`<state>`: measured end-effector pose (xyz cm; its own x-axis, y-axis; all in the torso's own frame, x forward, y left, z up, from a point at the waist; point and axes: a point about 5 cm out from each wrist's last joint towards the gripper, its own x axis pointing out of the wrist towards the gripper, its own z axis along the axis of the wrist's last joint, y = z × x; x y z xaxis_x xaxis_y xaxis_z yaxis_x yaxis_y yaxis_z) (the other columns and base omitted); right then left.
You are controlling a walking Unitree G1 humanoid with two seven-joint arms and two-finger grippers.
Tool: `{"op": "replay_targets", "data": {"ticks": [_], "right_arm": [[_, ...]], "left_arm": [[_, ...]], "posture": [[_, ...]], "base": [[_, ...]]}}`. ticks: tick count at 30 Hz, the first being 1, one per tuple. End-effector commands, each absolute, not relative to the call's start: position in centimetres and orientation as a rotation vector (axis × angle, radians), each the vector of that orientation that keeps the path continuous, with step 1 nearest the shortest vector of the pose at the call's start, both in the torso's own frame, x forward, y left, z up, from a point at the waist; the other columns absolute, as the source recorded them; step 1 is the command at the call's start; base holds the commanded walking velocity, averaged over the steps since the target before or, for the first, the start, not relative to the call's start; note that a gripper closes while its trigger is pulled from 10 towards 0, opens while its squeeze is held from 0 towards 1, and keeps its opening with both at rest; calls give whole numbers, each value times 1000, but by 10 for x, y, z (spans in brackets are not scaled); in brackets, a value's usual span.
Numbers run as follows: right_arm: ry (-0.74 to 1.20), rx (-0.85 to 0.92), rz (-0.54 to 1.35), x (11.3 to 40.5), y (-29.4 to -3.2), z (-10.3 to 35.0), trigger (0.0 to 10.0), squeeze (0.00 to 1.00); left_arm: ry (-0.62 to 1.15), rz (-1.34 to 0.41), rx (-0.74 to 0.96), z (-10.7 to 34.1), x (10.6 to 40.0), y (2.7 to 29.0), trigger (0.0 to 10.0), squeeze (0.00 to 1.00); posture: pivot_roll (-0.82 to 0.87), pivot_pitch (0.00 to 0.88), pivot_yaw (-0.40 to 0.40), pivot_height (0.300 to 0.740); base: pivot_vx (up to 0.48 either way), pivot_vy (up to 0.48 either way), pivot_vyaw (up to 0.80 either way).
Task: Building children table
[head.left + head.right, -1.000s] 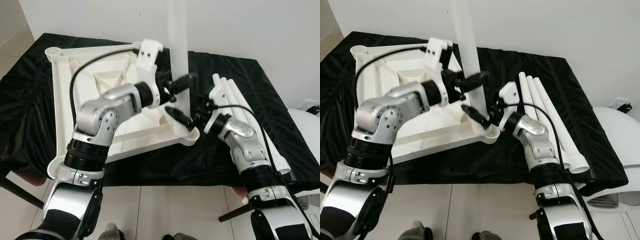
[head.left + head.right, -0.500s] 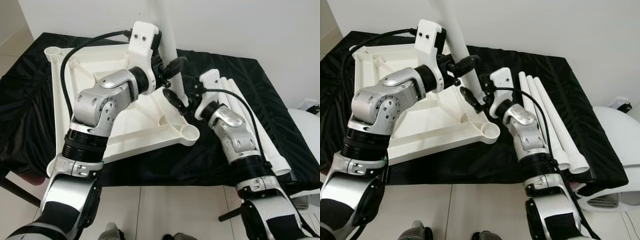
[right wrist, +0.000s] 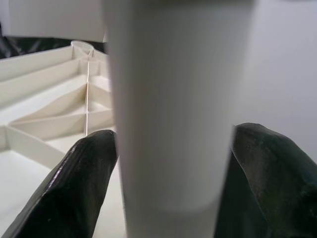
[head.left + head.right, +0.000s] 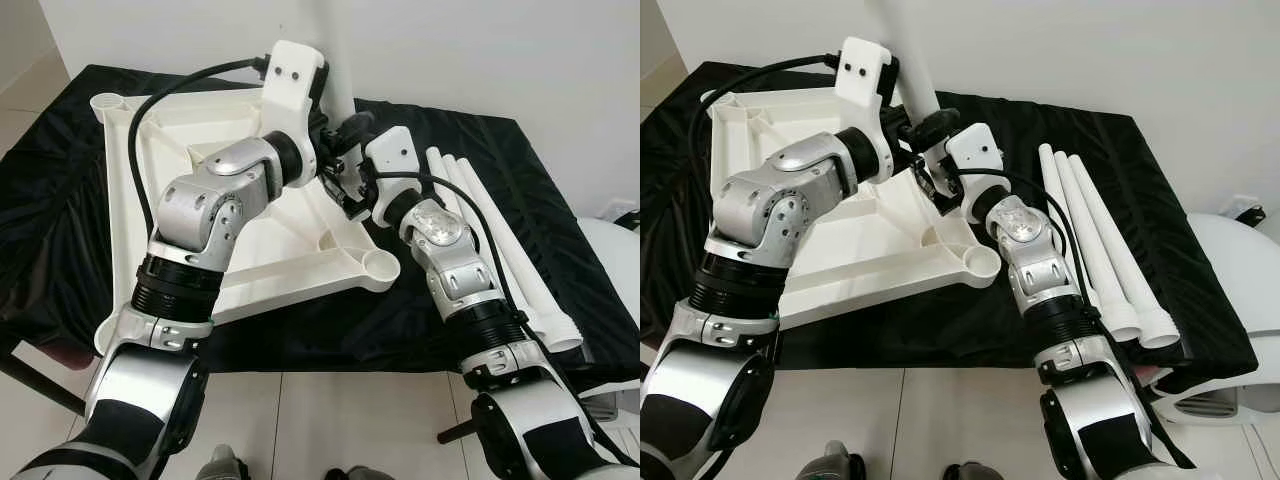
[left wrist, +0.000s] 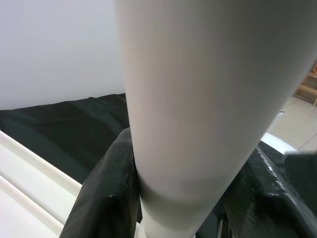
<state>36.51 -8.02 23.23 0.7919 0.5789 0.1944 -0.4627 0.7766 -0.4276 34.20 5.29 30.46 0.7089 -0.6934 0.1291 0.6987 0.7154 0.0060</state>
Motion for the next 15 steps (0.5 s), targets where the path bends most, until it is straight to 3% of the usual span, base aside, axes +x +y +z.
{"op": "replay_targets", "data": {"ticks": [1,8,9,11,12,15], "right_arm": [[-324,-405,572,366,-79,231,10000,0],[-310,-399,564,364,-76,229,10000,0],[-306,-396,557,364,-76,228,9098,0],[-304,-394,552,364,-76,227,9098,0],[-308,-395,540,364,-76,227,3882,0],[-314,-393,532,364,-75,228,3725,0]], "left_arm": [[-160,-793,-27,313,340,46,10000,0],[-167,-786,-30,314,341,46,10000,0],[-168,-786,-31,314,341,46,10000,0],[-169,-786,-31,314,342,46,10000,0],[-170,-789,-29,314,341,45,10000,0],[-169,-791,-28,314,341,45,10000,0]], "posture": [[-3,50,-71,740],[-6,52,-74,740],[-7,52,-73,740],[-7,52,-73,740],[-9,52,-71,740],[-11,52,-70,740]], "base": [[0,0,0],[0,0,0],[0,0,0],[0,0,0],[0,0,0],[0,0,0]]}}
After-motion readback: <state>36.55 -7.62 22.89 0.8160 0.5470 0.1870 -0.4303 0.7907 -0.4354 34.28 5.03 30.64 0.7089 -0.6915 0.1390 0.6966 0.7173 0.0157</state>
